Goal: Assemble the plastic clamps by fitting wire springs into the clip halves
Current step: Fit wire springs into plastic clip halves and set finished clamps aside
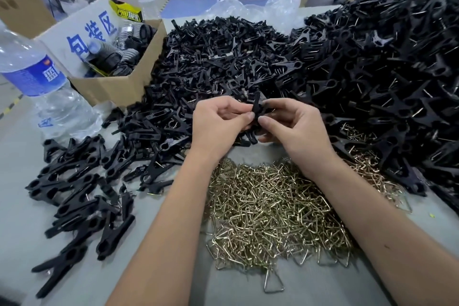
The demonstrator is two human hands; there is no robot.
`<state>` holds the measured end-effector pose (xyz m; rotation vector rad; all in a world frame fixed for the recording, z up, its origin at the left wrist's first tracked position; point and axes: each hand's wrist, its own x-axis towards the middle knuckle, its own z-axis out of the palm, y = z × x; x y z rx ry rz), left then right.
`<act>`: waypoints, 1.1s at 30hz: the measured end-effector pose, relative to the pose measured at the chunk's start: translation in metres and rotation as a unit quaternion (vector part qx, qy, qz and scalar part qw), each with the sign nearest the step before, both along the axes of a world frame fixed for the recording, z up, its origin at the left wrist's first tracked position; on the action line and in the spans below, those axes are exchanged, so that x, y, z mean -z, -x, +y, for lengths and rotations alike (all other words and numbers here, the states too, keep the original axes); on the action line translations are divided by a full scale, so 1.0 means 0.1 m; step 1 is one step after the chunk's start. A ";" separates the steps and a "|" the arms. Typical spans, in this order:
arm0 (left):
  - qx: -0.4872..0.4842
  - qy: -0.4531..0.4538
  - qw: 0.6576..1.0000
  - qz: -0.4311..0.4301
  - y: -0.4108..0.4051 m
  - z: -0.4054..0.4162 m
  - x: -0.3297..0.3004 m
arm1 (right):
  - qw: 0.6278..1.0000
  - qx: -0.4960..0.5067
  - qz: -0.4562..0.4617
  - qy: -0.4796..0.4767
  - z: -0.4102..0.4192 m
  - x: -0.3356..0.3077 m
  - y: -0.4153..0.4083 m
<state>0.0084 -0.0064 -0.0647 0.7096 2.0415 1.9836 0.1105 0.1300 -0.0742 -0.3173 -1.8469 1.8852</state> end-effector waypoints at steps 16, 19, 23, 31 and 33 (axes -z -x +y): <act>0.028 0.022 0.999 -0.006 0.06 -0.01 0.06 | 0.999 0.038 0.012 -0.005 0.03 0.03 0.00; 0.043 0.024 0.999 -0.003 0.05 -0.03 0.04 | 0.999 0.039 0.012 0.001 0.03 0.03 -0.01; 0.092 0.031 0.995 0.010 0.03 -0.08 -0.01 | 0.998 0.049 0.026 0.019 0.05 0.02 -0.02; 0.076 0.030 0.996 0.033 -0.02 -0.04 -0.02 | 0.999 0.019 0.036 0.014 0.01 -0.01 -0.05; 0.075 0.007 0.997 0.013 0.01 -0.05 -0.03 | 1.000 0.014 0.024 0.004 0.02 -0.04 -0.06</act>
